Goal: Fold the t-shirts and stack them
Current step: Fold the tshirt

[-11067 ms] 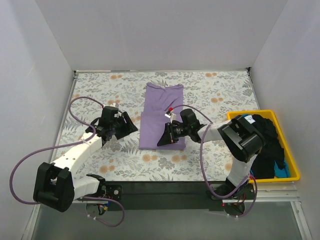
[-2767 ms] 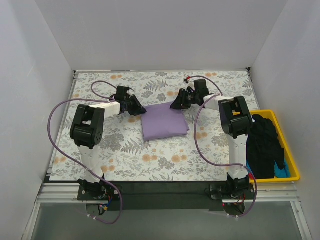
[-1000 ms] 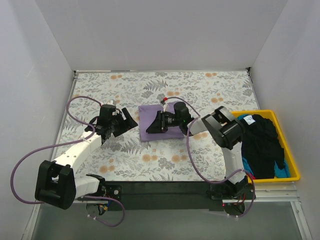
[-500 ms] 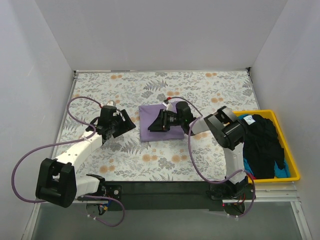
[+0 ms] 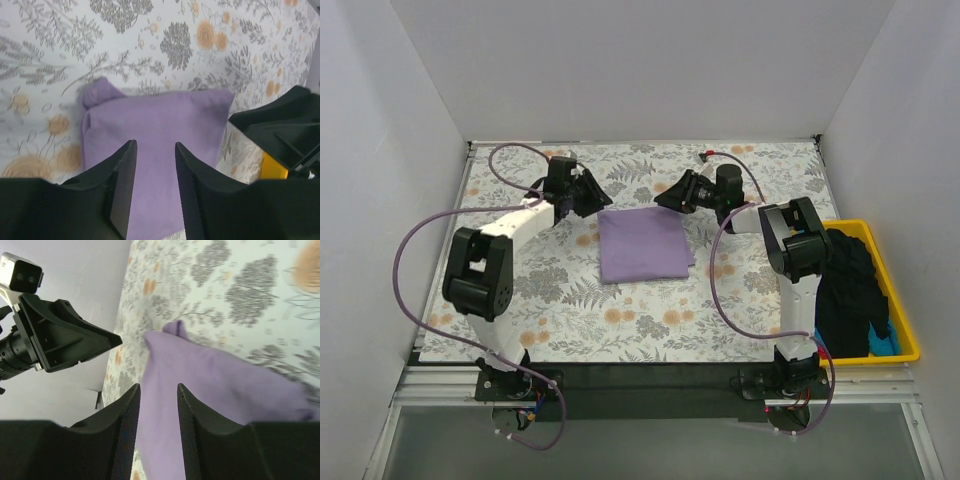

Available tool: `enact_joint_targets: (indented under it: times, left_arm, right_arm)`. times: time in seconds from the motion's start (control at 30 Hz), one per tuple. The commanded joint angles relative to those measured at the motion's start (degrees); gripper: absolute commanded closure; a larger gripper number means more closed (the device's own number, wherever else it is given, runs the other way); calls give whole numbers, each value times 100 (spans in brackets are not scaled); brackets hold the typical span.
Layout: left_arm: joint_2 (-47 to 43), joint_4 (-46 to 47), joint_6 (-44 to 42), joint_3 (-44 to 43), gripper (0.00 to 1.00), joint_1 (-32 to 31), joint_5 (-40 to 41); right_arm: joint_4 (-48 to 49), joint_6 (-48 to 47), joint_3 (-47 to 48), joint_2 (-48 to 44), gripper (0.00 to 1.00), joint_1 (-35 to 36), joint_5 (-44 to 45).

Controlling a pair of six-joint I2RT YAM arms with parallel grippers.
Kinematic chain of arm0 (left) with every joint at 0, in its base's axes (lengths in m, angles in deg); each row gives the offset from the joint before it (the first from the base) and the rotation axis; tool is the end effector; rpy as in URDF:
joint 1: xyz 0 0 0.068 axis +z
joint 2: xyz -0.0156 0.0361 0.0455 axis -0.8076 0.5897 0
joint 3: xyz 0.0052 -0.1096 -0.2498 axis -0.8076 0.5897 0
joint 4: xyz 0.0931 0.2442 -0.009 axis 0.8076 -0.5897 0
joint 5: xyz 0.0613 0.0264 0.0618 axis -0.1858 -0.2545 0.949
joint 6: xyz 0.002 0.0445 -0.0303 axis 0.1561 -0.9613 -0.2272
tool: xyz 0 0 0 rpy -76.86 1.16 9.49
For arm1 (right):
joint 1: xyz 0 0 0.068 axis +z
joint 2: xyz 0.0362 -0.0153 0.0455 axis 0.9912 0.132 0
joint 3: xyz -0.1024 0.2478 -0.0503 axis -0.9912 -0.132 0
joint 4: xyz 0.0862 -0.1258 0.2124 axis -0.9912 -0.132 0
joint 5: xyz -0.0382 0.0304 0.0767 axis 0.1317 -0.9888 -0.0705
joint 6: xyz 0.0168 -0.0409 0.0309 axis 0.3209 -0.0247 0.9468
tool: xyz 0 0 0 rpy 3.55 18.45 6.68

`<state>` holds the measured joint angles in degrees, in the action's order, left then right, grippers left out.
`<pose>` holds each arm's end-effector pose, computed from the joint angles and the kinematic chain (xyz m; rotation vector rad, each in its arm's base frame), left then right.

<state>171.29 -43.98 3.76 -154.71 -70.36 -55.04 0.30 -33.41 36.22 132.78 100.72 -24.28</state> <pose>0.3685 -0.1164 0.2197 -1.2349 2.2211 -1.0032 0.4226 0.1653 0.1605 0.0013 1.9818 1.5248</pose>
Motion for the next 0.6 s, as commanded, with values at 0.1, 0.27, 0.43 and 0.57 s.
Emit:
enact_joint_targets:
  times: [0.1,0.27,0.43,0.57]
  left_arm:
    - [1397,128,160,-858,68,163,-156]
    - [1917,6,160,-1043,69,330,-253]
    - [1540,-74,-112,-1096,62,357,-78]
    - [830,-285,-464,-1053,47,331,19]
  right_arm:
    - [-128,39,404,722,59,-309,18]
    - [-145,-14,475,986,59,-468,-52]
    - [-618,-505,343,346,58,-539,-61]
    - [-1663,-1269,19,-471,54,-539,219]
